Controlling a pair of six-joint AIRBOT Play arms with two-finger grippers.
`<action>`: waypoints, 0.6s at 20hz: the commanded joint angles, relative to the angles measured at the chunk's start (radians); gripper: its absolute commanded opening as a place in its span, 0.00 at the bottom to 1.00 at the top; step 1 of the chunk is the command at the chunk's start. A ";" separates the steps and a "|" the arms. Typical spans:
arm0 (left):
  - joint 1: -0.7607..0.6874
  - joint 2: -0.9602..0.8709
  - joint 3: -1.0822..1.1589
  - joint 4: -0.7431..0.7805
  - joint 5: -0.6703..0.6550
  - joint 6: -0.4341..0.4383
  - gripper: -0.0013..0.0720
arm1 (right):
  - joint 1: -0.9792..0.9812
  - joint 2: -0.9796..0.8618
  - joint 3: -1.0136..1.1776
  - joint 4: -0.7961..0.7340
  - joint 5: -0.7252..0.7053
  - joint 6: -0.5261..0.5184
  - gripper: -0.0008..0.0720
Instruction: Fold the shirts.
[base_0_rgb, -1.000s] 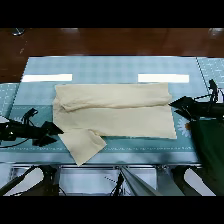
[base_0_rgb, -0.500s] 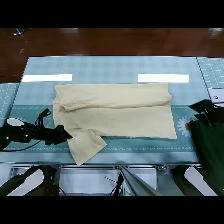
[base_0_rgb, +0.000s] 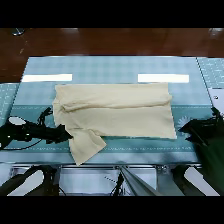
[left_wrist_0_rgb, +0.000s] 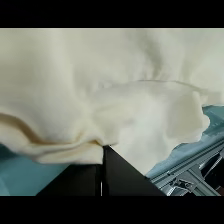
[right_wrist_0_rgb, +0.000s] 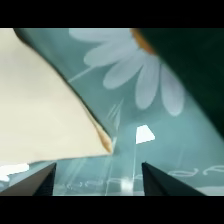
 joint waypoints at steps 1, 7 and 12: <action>-0.001 0.001 0.003 -0.006 -0.009 0.002 0.04 | 0.057 -0.052 -0.009 0.010 0.027 -0.011 0.86; -0.001 0.001 0.003 -0.006 -0.007 0.001 0.04 | 0.146 -0.172 0.004 0.147 -0.084 -0.056 0.86; -0.001 0.001 0.003 -0.006 -0.007 0.002 0.04 | 0.210 -0.198 0.018 0.233 -0.166 -0.090 0.65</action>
